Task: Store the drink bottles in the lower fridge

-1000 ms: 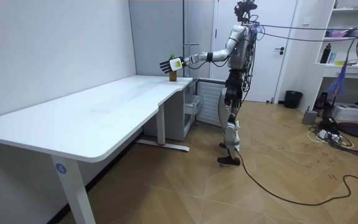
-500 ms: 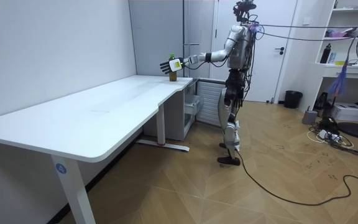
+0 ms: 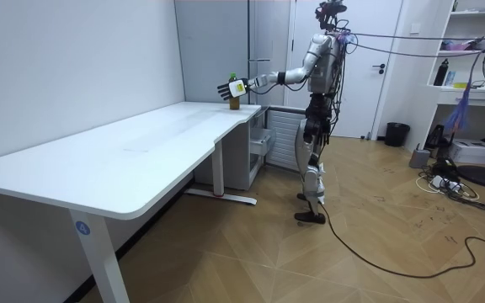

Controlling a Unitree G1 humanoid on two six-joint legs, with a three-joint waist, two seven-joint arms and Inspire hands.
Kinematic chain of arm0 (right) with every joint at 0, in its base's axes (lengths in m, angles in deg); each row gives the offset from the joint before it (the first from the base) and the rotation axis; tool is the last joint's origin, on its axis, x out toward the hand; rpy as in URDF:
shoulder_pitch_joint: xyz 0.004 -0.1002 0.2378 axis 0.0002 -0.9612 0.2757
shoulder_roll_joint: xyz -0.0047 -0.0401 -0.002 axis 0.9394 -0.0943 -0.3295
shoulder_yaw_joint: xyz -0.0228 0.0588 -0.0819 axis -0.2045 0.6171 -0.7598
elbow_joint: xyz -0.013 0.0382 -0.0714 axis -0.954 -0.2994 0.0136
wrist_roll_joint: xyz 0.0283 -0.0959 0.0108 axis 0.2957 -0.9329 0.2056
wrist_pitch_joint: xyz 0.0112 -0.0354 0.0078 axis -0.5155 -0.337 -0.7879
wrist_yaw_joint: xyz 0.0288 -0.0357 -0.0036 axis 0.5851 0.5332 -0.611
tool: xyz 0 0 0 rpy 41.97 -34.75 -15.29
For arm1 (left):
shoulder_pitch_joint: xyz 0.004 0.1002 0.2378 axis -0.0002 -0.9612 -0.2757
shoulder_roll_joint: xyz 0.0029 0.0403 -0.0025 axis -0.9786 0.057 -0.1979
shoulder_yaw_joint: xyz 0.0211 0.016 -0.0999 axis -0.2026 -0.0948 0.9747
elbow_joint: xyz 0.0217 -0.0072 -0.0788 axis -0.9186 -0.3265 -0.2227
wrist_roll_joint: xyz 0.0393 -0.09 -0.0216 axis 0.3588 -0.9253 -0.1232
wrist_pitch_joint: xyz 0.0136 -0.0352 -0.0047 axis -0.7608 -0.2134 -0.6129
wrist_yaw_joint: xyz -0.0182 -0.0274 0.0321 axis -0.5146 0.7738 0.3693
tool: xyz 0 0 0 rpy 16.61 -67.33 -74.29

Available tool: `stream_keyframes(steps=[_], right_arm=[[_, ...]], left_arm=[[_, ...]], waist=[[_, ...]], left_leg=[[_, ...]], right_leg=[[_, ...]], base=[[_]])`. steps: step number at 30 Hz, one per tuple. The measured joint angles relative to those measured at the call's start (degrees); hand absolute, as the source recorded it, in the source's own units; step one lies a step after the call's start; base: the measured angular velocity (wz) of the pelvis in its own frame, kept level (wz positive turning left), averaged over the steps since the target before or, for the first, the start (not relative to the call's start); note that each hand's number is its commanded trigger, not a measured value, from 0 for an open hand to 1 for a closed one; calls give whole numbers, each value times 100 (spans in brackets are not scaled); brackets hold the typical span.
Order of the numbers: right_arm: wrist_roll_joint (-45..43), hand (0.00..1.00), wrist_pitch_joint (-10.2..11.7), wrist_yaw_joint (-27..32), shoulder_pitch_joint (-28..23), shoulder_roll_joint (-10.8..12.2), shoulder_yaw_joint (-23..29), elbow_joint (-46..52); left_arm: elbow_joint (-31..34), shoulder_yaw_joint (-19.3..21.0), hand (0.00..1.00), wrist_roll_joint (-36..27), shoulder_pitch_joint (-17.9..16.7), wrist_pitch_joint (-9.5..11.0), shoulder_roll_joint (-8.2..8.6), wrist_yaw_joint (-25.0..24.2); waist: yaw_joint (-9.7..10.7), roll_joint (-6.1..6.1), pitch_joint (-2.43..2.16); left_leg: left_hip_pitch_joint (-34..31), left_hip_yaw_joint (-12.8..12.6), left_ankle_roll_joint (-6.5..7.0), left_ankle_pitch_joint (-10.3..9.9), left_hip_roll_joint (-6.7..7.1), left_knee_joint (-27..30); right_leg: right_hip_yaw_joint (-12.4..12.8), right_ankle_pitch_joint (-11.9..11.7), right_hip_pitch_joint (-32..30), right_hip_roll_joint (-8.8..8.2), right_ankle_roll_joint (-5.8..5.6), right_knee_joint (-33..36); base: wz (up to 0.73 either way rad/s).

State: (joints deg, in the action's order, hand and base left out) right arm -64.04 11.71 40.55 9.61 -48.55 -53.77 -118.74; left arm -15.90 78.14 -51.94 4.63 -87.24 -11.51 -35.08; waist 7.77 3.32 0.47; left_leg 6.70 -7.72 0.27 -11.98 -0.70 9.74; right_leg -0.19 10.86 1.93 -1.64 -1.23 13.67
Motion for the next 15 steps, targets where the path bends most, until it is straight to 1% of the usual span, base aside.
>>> stream_keyframes(steps=[5, 11, 15], right_arm=[[-1, 0, -1, -5, -4, 1, -1, 0], [-2, 0, -5, -9, -5, 1, -1, 0], [-2, 0, -4, -15, -5, 1, 0, 6]], left_arm=[[-1, -17, 100, 91, 0, -17, -1, -4], [-165, -23, 100, 208, 0, -200, -7, -4], [-168, -21, 100, 272, 49, -215, -8, 1]], waist=[[3, -2, 2], [12, -19, 2], [5, -29, -5]], left_leg=[[-16, 1, 0, 0, 1, 3], [-28, 1, 0, 0, 0, 3], [-17, 1, 0, 0, 1, 3]], right_leg=[[2, 1, -13, 0, 0, -1], [5, 1, -25, 2, 0, -4], [5, 1, -16, 1, 0, -2]], base=[[0], [0], [0]])
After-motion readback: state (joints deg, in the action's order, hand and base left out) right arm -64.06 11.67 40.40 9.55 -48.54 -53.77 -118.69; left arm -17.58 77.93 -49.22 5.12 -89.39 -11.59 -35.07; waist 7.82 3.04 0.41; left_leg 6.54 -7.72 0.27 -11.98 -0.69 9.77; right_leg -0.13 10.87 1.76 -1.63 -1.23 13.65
